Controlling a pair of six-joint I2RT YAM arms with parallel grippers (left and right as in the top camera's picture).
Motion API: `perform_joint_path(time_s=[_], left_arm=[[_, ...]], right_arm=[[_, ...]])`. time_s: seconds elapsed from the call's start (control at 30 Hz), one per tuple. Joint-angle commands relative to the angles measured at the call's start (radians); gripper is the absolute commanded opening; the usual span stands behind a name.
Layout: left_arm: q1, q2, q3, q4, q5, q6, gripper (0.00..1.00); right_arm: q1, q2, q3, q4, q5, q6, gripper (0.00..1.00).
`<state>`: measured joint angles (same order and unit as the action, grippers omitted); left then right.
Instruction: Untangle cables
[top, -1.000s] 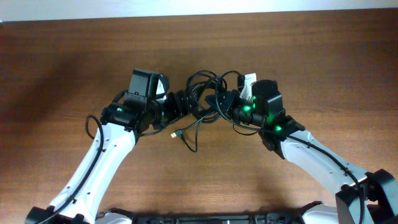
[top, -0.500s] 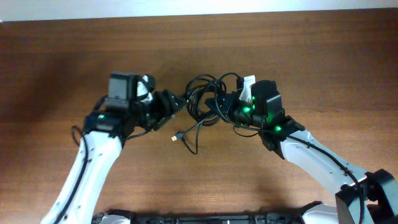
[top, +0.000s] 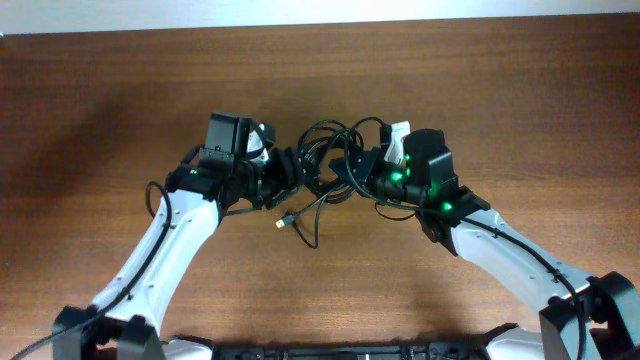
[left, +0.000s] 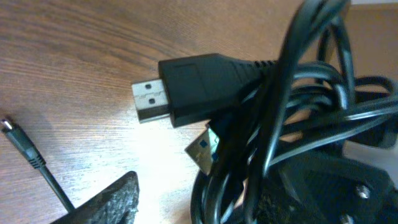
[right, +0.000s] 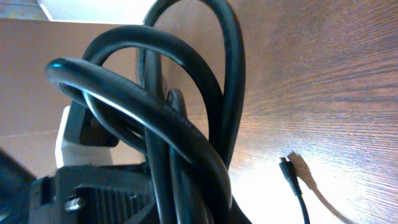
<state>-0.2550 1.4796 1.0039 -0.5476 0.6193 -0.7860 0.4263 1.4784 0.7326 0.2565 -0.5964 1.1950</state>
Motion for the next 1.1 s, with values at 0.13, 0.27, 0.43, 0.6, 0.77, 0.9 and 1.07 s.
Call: perform_joint_path(time_s=[0.13,0.27,0.43,0.6,0.77,0.9,1.07], left_arm=[[0.000,0.048,-0.005,0.029,-0.009,0.013,0.08],[0.000,0.048,-0.005,0.063,-0.005,0.018,0.00],[0.021,0.048,-0.005,0.057,0.021,0.117,0.00],[0.017,0.048,-0.005,0.057,0.188,0.129,0.73],[0.018,0.048,-0.005,0.062,0.194,0.128,0.52],[0.018,0.048,-0.005,0.060,0.132,0.125,0.00],[0.033,0.048,-0.005,0.053,0.065,0.201,0.00]], right_arm=[[0.005,0.000,0.004,0.013,-0.057,-0.008,0.04],[0.004,0.000,0.004,0.013,-0.044,-0.008,0.04],[-0.016,0.000,0.004,0.014,-0.047,-0.008,0.04],[-0.018,0.000,0.004,0.069,-0.063,-0.008,0.04],[-0.018,0.000,0.004,0.100,-0.095,-0.008,0.04],[-0.018,0.000,0.004,0.100,-0.112,-0.008,0.04],[-0.030,0.000,0.004,0.100,-0.112,-0.067,0.07]])
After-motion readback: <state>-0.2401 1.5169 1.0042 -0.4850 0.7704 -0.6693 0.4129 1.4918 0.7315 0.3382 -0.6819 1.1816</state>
